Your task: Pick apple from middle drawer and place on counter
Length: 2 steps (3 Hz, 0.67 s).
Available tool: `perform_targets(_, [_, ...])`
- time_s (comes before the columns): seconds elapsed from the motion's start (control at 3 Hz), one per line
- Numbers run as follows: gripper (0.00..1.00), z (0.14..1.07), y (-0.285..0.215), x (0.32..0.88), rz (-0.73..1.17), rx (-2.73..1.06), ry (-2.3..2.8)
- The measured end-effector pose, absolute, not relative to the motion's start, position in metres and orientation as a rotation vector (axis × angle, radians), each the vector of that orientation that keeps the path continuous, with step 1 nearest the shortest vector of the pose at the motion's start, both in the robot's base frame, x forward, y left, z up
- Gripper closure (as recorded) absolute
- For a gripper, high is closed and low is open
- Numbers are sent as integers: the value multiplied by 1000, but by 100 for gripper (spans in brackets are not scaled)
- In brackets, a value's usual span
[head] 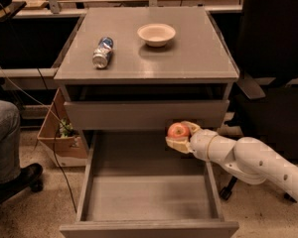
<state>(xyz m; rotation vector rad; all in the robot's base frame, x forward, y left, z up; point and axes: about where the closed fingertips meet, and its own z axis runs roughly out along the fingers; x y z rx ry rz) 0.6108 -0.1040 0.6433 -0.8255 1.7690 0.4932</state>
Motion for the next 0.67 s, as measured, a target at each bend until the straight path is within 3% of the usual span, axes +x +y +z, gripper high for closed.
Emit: perform_targets(0.67, [100,762,-131,596,211,-896,1601])
